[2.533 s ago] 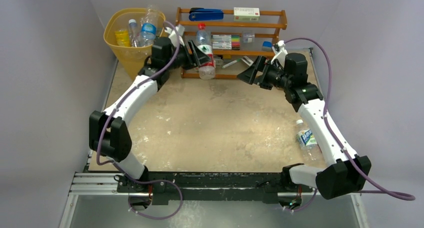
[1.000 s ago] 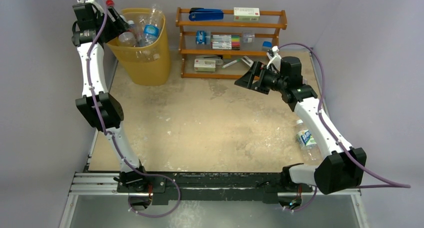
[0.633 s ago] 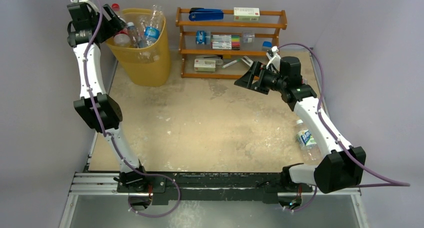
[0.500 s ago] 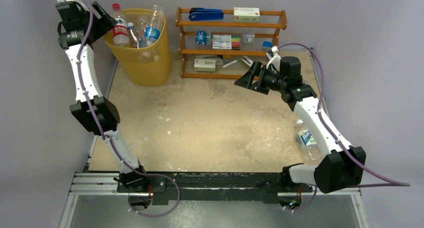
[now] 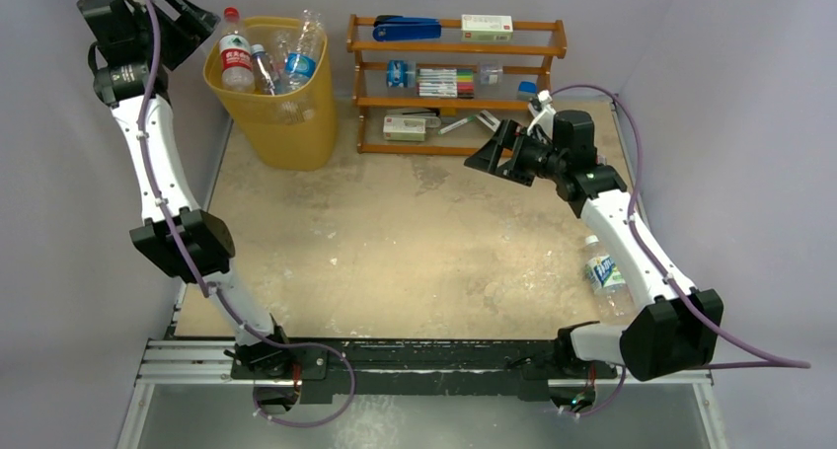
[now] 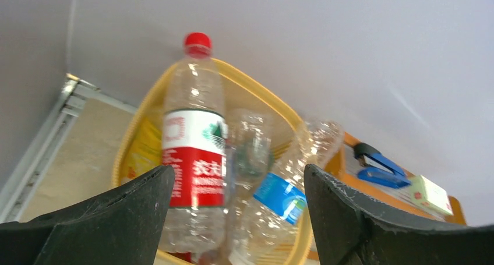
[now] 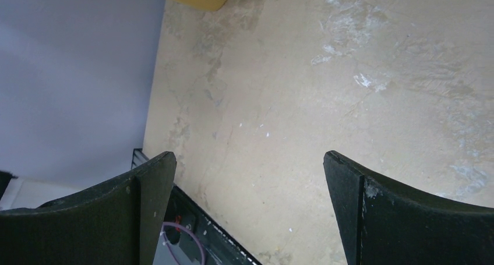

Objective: Put the plastic bottles in the bin
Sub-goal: Place the plastic bottle in the trash bin, then pick up the plastic bottle at the center of the board.

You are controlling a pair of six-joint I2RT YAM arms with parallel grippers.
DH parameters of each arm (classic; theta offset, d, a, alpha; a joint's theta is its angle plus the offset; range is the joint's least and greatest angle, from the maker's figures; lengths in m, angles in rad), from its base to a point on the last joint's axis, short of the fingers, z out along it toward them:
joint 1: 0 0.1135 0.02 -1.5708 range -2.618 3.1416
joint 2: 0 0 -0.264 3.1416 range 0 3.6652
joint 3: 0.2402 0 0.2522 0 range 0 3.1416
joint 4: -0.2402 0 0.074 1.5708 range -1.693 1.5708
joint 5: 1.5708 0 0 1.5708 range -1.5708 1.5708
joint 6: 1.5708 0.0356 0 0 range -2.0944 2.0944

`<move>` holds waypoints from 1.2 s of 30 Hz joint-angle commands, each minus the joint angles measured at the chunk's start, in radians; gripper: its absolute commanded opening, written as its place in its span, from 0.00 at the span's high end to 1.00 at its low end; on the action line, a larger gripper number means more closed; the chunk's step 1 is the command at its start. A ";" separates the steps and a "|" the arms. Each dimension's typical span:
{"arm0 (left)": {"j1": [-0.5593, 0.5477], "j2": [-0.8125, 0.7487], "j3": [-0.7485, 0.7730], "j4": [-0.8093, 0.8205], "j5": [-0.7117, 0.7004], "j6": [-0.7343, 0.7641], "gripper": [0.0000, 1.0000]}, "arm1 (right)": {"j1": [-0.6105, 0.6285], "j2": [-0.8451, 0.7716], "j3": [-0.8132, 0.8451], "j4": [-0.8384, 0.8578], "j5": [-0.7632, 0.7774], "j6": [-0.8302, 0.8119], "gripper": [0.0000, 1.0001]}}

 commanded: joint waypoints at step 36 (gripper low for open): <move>-0.921 -0.150 -0.626 0.236 -0.012 0.108 0.19 | -0.478 0.143 0.097 -0.293 0.578 0.095 0.00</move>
